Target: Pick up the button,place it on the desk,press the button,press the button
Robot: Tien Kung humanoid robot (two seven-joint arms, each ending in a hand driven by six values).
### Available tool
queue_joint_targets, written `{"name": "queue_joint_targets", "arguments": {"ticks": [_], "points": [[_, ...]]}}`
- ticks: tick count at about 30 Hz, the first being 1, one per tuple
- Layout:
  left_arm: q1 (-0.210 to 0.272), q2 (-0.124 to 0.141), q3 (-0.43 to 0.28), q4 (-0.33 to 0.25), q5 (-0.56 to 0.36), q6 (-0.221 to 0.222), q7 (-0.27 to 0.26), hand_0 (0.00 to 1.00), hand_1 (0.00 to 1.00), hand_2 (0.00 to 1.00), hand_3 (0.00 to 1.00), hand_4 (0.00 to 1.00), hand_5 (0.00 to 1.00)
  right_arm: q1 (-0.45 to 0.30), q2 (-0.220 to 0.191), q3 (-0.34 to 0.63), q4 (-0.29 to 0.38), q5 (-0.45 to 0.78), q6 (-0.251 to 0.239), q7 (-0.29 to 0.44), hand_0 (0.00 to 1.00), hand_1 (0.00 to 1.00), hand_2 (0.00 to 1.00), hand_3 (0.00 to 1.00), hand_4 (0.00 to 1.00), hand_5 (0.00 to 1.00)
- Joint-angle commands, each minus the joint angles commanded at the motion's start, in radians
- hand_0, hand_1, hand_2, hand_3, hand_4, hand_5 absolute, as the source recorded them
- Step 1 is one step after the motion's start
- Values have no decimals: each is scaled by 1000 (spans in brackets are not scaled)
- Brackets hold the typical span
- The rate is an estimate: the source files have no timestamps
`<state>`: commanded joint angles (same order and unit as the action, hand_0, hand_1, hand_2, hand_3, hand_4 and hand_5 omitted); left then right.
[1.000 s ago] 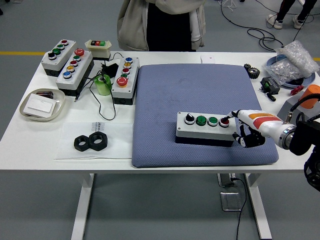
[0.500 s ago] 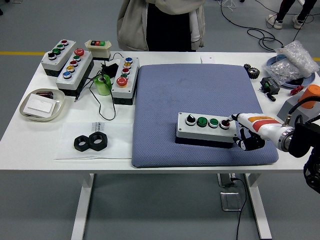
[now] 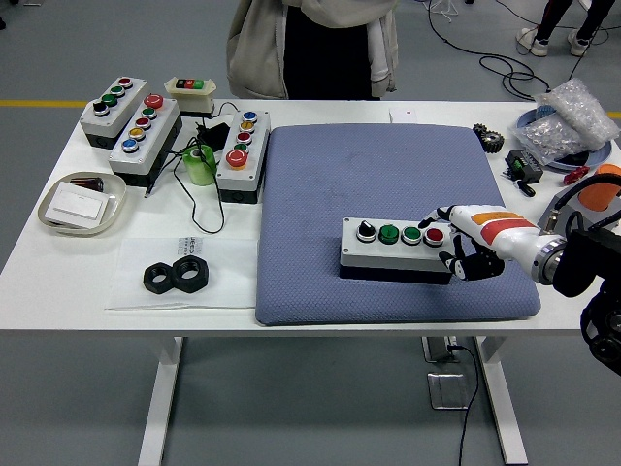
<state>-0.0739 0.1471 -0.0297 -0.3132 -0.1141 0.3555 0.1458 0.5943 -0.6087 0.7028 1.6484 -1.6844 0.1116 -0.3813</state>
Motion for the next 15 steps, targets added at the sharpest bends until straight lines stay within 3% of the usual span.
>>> {"name": "queue_joint_targets", "arguments": {"ticks": [15], "points": [[-2,1,2,-1,-2,1,-2,789,839,919,848,610,998,28,36,-31,-39,-3,2,-2,169,53,211,787,578,2]]}}
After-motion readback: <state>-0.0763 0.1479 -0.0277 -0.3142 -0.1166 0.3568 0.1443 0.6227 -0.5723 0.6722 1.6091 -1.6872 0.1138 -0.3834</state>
